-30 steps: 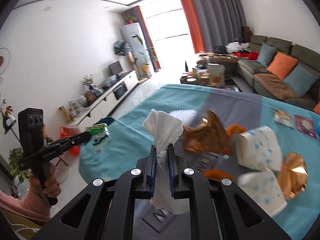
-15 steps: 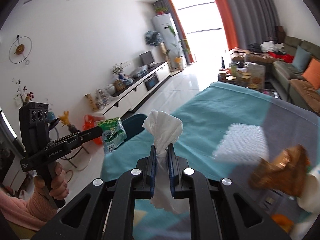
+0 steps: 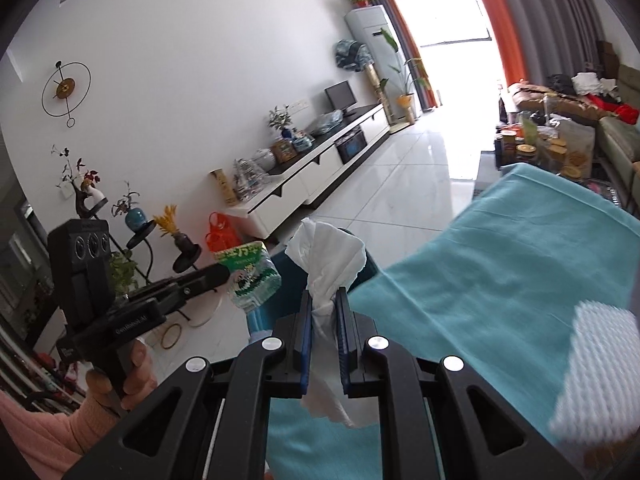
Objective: Collect trash
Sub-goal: 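Carry the green wrapper and tissue with both grippers over the teal bin, then open both grippers to drop the wrapper and tissue into the bin, then move both open tools back over the table toward the remaining trash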
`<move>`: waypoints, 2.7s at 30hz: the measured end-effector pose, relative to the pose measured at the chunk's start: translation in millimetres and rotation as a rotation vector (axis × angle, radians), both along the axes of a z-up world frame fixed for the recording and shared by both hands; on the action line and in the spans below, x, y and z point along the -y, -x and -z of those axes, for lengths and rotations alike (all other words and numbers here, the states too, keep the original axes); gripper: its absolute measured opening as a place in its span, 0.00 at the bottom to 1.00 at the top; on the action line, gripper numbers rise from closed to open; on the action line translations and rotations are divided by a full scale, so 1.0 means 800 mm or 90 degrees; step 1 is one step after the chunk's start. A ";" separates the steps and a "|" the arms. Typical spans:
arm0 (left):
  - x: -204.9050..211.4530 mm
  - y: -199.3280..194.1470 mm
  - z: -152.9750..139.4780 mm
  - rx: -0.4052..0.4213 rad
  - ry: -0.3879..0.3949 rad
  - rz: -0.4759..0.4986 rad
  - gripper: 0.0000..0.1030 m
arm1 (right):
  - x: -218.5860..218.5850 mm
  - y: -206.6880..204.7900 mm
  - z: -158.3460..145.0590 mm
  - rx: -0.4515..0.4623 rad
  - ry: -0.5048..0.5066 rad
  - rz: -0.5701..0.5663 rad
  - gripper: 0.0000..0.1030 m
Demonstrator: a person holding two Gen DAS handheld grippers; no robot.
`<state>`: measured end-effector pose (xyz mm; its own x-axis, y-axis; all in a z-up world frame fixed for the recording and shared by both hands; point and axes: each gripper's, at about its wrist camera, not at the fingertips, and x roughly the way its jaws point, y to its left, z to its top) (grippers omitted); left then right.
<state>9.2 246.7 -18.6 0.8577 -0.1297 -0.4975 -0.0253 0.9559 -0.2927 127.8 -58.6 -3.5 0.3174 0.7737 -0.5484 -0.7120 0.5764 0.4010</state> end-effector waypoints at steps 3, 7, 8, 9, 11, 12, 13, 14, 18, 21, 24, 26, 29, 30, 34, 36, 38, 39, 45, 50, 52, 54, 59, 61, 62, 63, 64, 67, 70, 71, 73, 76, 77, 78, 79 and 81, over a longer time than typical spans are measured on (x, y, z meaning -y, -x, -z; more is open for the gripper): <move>-0.016 -0.001 0.004 -0.008 0.001 -0.019 0.07 | -0.013 -0.009 0.003 -0.010 -0.001 -0.009 0.10; -0.035 0.001 0.008 -0.016 -0.002 -0.037 0.07 | -0.035 -0.019 0.004 -0.015 0.004 -0.020 0.10; -0.040 0.000 0.008 -0.018 -0.002 -0.040 0.07 | -0.042 -0.021 0.005 -0.015 0.007 -0.023 0.10; -0.041 0.000 0.009 -0.020 -0.003 -0.043 0.07 | -0.049 -0.025 0.005 -0.017 0.011 -0.026 0.10; -0.048 -0.002 0.012 -0.024 -0.005 -0.051 0.07 | -0.064 -0.029 0.009 -0.019 0.017 -0.033 0.10; -0.050 -0.003 0.013 -0.027 -0.004 -0.054 0.07 | -0.071 -0.030 0.010 -0.018 0.022 -0.037 0.10; -0.055 -0.009 0.015 -0.030 -0.003 -0.056 0.07 | -0.077 -0.031 0.011 -0.019 0.025 -0.038 0.10; -0.056 -0.012 0.016 -0.032 -0.003 -0.059 0.07 | -0.080 -0.030 0.013 -0.021 0.025 -0.041 0.10; -0.065 -0.015 0.022 -0.040 -0.004 -0.072 0.07 | -0.098 -0.037 0.019 -0.030 0.036 -0.043 0.10; -0.073 -0.018 0.027 -0.047 -0.005 -0.080 0.07 | -0.110 -0.045 0.024 -0.035 0.045 -0.043 0.10; -0.076 -0.023 0.032 -0.056 -0.003 -0.088 0.07 | -0.121 -0.052 0.028 -0.041 0.050 -0.041 0.10; -0.079 -0.029 0.036 -0.062 -0.001 -0.093 0.07 | -0.129 -0.057 0.031 -0.046 0.053 -0.040 0.10; -0.083 -0.035 0.042 -0.070 0.000 -0.098 0.07 | -0.138 -0.062 0.036 -0.056 0.058 -0.040 0.10; -0.081 -0.037 0.044 -0.073 0.000 -0.099 0.07 | -0.140 -0.063 0.037 -0.057 0.061 -0.040 0.10; -0.081 -0.045 0.051 -0.083 0.002 -0.106 0.07 | -0.155 -0.069 0.045 -0.066 0.073 -0.041 0.11; -0.084 -0.051 0.055 -0.088 0.004 -0.107 0.07 | -0.162 -0.070 0.049 -0.070 0.080 -0.041 0.11; -0.082 -0.054 0.059 -0.095 0.003 -0.112 0.07 | -0.168 -0.071 0.053 -0.074 0.086 -0.040 0.12; -0.082 -0.057 0.061 -0.097 0.004 -0.113 0.07 | -0.170 -0.073 0.055 -0.076 0.088 -0.039 0.12; -0.084 -0.070 0.071 -0.113 0.012 -0.122 0.07 | -0.188 -0.083 0.067 -0.088 0.108 -0.029 0.14; -0.086 -0.084 0.080 -0.123 0.018 -0.128 0.07 | -0.204 -0.084 0.075 -0.099 0.125 -0.030 0.17; -0.087 -0.089 0.086 -0.128 0.017 -0.130 0.07 | -0.209 -0.085 0.078 -0.102 0.131 -0.030 0.18; -0.087 -0.094 0.091 -0.134 0.019 -0.129 0.07 | -0.213 -0.086 0.078 -0.103 0.137 -0.030 0.21; -0.088 -0.107 0.102 -0.151 0.023 -0.133 0.12 | -0.216 -0.088 0.081 -0.106 0.149 -0.029 0.23; -0.088 -0.114 0.108 -0.157 0.027 -0.135 0.16 | -0.214 -0.089 0.082 -0.112 0.151 -0.024 0.27; -0.089 -0.114 0.112 -0.158 0.029 -0.135 0.17 | -0.213 -0.090 0.083 -0.115 0.151 -0.023 0.28; -0.090 -0.115 0.114 -0.160 0.032 -0.136 0.17 | -0.213 -0.090 0.083 -0.117 0.154 -0.022 0.29; -0.091 -0.118 0.117 -0.162 0.035 -0.139 0.18 | -0.213 -0.090 0.083 -0.118 0.155 -0.021 0.31; -0.091 -0.122 0.124 -0.168 0.038 -0.146 0.27 | -0.209 -0.088 0.082 -0.117 0.149 -0.020 0.32; -0.088 -0.122 0.125 -0.164 0.041 -0.148 0.27 | -0.201 -0.085 0.078 -0.113 0.141 -0.017 0.32; -0.086 -0.120 0.124 -0.159 0.040 -0.148 0.28 | -0.199 -0.086 0.077 -0.112 0.139 -0.017 0.32; -0.081 -0.114 0.117 -0.145 0.033 -0.150 0.36 | -0.192 -0.079 0.072 -0.103 0.133 -0.018 0.32; -0.071 -0.103 0.102 -0.121 0.022 -0.150 0.44 | -0.178 -0.068 0.059 -0.081 0.122 -0.021 0.32; -0.069 -0.100 0.097 -0.114 0.019 -0.149 0.44 | -0.174 -0.063 0.055 -0.073 0.119 -0.022 0.32; -0.064 -0.096 0.091 -0.106 0.015 -0.146 0.46 | -0.168 -0.057 0.049 -0.063 0.115 -0.025 0.32; -0.057 -0.091 0.084 -0.094 0.011 -0.141 0.47 | -0.162 -0.054 0.045 -0.055 0.112 -0.026 0.33; -0.045 -0.081 0.072 -0.077 0.001 -0.127 0.49 | -0.148 -0.044 0.033 -0.036 0.102 -0.026 0.37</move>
